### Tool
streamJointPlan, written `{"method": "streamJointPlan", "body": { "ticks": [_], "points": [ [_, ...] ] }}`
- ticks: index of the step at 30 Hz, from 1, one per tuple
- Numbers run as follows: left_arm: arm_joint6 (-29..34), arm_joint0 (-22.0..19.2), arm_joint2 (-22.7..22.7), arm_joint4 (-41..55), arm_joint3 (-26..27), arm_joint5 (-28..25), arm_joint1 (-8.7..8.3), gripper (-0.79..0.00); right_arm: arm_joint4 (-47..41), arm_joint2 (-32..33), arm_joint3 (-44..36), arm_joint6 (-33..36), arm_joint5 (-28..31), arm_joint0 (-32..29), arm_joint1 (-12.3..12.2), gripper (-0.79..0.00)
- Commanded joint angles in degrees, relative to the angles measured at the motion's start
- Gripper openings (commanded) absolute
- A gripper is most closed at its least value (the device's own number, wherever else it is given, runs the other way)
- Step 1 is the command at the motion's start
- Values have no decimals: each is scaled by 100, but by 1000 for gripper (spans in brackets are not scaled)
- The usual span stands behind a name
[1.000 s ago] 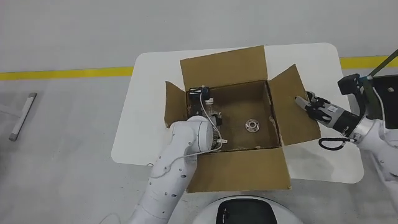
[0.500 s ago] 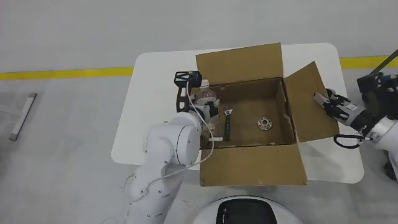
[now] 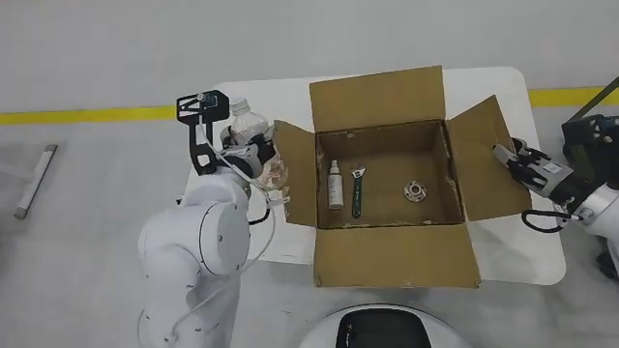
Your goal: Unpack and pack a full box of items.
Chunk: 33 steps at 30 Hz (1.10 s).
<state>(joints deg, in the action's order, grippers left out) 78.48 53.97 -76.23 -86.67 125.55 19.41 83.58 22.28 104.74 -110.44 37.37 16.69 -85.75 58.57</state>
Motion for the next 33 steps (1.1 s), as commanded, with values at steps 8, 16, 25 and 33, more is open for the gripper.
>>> {"method": "streamJointPlan", "body": {
  "ticks": [8,16,25,33],
  "points": [
    [286,516,-674,-694,-435,-625,-99,-785,37,1,-31,-53,27,-84,-16,-785],
    [486,807,-602,-965,-1224,-1193,-128,-785,86,18,-30,-67,28,-109,-34,-785],
    [486,807,-602,-965,-1224,-1193,-128,-785,173,-13,-60,-114,17,-129,-49,-785],
    [186,973,-275,-880,-1586,-1415,-109,-785,214,-32,-72,-148,64,-151,-62,-785]
  ]
}}
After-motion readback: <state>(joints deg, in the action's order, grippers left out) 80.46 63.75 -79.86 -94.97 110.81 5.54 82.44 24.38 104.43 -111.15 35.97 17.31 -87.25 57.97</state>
